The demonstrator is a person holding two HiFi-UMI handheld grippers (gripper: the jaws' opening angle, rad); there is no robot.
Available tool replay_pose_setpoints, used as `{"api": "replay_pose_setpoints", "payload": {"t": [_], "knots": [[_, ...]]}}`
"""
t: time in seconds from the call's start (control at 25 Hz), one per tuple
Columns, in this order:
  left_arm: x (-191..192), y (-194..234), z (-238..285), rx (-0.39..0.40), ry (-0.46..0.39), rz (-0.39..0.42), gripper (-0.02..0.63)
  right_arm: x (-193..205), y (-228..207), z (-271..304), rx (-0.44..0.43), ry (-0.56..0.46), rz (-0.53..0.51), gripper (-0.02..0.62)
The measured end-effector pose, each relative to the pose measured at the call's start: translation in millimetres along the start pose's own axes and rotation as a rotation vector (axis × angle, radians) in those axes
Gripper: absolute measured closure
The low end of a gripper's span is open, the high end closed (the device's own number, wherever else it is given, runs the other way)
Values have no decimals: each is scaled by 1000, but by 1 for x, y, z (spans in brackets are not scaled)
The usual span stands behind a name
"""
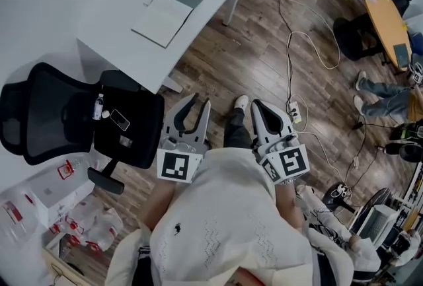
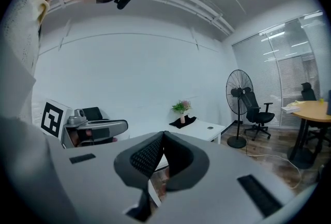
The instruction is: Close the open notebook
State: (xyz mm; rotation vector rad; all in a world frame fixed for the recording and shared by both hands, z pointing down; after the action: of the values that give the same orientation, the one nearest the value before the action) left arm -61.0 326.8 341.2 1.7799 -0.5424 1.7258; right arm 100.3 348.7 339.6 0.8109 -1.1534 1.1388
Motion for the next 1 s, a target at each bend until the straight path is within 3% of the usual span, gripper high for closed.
{"api": "replay_pose_setpoints", "payload": {"t": [0.56,1.0], "knots": [[-12,39,101,-91,20,5,515,-27,-78,93,-85,18,-6,594],[-20,46,179,-169,17,11,515,-49,-146,143,-169,21,-22,594]]}}
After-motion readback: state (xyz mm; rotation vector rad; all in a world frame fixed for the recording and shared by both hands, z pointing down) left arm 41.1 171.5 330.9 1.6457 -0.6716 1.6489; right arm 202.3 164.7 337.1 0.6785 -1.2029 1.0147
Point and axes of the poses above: the fingertips, and each gripper's own axes: z forward along the fingers, y to its left, x out of its underside, the point moved 4 cm from there along -z, backward along the fingers, and after that the axes turned 13 degrees about x, right-handed, at the moved point
